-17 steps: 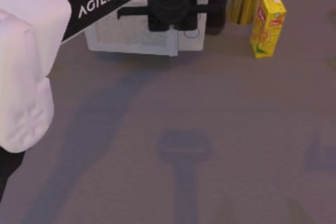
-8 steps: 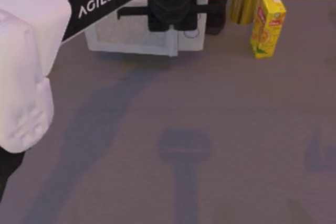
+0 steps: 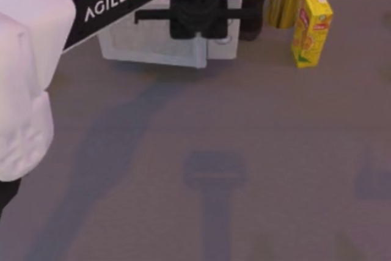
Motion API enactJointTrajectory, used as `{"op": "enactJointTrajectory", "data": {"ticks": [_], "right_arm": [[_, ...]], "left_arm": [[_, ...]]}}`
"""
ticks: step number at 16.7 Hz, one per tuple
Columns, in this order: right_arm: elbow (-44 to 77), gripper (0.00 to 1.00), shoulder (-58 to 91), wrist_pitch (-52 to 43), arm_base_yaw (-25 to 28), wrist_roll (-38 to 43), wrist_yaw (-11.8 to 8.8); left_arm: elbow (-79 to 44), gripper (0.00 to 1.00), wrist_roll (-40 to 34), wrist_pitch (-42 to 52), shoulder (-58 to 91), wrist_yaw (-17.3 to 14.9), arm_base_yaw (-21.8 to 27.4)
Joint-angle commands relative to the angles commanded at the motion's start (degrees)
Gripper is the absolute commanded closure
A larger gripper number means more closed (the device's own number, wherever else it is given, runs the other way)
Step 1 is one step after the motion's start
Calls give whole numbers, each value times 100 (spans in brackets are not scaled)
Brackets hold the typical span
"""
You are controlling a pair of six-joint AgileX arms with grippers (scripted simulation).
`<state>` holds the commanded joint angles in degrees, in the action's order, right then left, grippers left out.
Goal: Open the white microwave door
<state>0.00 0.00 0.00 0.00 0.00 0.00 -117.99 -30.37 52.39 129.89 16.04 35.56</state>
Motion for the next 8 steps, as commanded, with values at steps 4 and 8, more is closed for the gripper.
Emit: {"op": "enactJointTrajectory", "data": {"ticks": [4, 8], "right_arm": [[0, 0, 0, 0, 0, 0, 0], [0, 0, 0, 0, 0, 0, 0]], "left_arm": [[571, 100, 311, -316, -353, -110, -24], [609, 100, 335, -340, -380, -118, -26]]}}
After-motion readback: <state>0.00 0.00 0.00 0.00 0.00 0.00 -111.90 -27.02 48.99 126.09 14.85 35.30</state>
